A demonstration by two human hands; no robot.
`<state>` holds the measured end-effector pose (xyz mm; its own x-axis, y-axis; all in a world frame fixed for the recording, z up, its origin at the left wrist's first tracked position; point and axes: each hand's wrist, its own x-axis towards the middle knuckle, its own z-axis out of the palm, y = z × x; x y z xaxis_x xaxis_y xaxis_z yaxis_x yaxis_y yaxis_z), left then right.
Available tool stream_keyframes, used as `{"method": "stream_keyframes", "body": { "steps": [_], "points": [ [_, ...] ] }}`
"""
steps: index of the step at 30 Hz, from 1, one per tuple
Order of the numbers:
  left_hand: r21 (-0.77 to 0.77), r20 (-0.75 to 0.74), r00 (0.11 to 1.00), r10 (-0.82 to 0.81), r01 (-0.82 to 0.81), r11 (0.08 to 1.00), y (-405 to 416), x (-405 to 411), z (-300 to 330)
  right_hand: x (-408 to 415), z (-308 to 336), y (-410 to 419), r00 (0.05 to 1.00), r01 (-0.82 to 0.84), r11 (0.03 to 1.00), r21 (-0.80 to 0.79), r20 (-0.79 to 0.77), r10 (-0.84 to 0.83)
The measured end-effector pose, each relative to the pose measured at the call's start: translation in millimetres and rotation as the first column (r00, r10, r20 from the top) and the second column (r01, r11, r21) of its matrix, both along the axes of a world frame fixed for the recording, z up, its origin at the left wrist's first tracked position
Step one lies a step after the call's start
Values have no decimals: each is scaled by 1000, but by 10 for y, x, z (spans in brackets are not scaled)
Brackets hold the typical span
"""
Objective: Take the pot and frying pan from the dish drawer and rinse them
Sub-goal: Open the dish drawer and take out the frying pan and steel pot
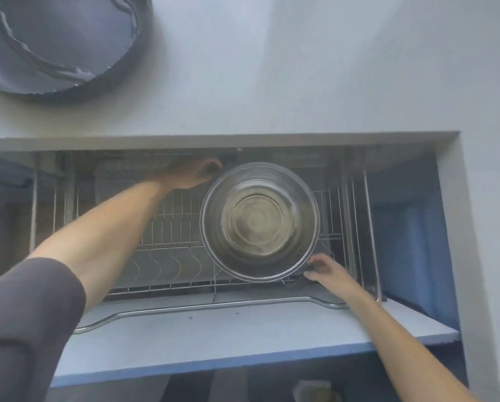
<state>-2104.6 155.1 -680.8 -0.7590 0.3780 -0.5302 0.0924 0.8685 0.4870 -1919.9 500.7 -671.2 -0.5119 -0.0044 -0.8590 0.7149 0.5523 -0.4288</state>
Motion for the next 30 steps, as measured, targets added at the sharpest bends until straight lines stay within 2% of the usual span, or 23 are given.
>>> {"method": "stream_keyframes", "body": {
  "steps": [2, 5, 11, 15, 19, 23, 30],
  "points": [
    [1, -47, 999, 8, -8, 1000, 150, -68, -101, 11, -138, -8, 998, -2, 998, -67, 67, 7],
    [8, -92, 996, 15, -15, 1000, 245, -55, -182, 33, -215, 17, 997, -65, 995, -76, 27, 67],
    [-55, 50, 998, 28, -25, 998, -6, 207, -62, -46, 27, 207, 996, -74, 994, -80, -48, 71],
    [33, 128, 986, 111, -116, 993, -174, 507, 174, -137, 328, 374, 998, -24, 991, -129, -59, 16],
    [142, 220, 960, 173, -207, 968, -351, 768, 576, -230, 690, 398, 992, 12, 989, -145, -119, -29],
    [188, 230, 949, 218, -263, 946, -619, 1059, 1048, -182, 1090, 326, 991, -10, 985, -173, -132, -13],
    [295, 231, 908, 349, -407, 864, -948, 1667, 1997, -6, 1875, 193, 983, -179, 935, -305, -80, 162]
  ]
}}
